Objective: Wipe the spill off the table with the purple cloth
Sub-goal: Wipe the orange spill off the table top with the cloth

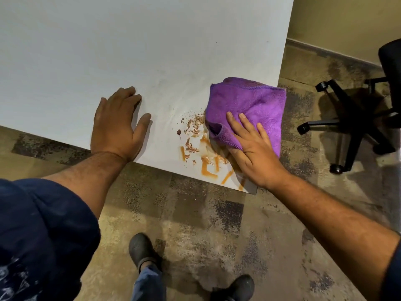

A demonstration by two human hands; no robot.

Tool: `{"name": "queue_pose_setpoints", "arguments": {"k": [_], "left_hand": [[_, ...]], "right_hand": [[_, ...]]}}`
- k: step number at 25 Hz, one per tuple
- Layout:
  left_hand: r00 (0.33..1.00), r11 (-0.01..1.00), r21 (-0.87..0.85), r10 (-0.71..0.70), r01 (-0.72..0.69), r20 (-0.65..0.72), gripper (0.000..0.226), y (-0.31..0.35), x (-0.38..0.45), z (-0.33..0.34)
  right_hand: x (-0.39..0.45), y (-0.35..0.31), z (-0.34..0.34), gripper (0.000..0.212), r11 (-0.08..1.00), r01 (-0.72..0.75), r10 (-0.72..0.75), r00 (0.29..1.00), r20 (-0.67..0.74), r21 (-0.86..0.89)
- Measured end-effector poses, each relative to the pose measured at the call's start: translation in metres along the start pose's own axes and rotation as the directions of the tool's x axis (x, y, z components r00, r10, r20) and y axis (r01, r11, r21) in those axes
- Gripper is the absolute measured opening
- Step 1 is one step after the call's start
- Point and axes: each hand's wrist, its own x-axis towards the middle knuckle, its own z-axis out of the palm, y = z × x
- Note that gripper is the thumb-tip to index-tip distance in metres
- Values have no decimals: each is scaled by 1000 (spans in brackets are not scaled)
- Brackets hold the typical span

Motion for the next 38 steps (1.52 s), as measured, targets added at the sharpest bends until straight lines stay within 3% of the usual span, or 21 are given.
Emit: {"name": "queue_pose_setpoints", "arguments": {"k": [5,7,10,15,20,23,25,27,29,34,38], "left_hand": [[1000,1000,3,2,-2,2,58,0,0,-2],[1000,1000,4,1,-1,13,58,0,-1,-2],[1000,1000,-12,-5,5,18,55,1,1,-3],[1000,998,-69,-13,13,7,48,1,0,-5],[999,997,-73,-33,34,20,43,5,-1,-8],[999,997,-68,-39,41,29,40,6,-1,-9],[999,997,-68,-38,40,28,39,6,-1,-9],[999,997,-63,-42,44,21,38,6,-2,-9],[999,997,-64,-46,47,18,38,6,-2,-9],[999,997,-71,-42,43,15,38,4,-3,-8],[999,996,-76,-49,51,22,38,5,-2,-8]], "right_hand": [[-27,-58,36,67,931,-277,298,953,-59,238],[-36,-98,64,65,909,-289,327,941,-85,301],[-27,-151,101,69,897,-275,339,930,-140,345],[38,-180,106,62,840,-443,508,845,-165,314],[50,-165,91,70,891,-392,426,896,-125,230],[49,-129,68,69,961,-262,252,961,-111,-91],[48,-98,48,73,942,-108,94,994,-61,-317],[53,-74,31,74,915,27,-24,1000,13,-403],[62,-59,23,70,903,56,-59,998,7,-427],[73,-30,2,60,920,-219,147,961,-233,-325],[71,-24,-5,57,956,-200,144,956,-255,-212]]}}
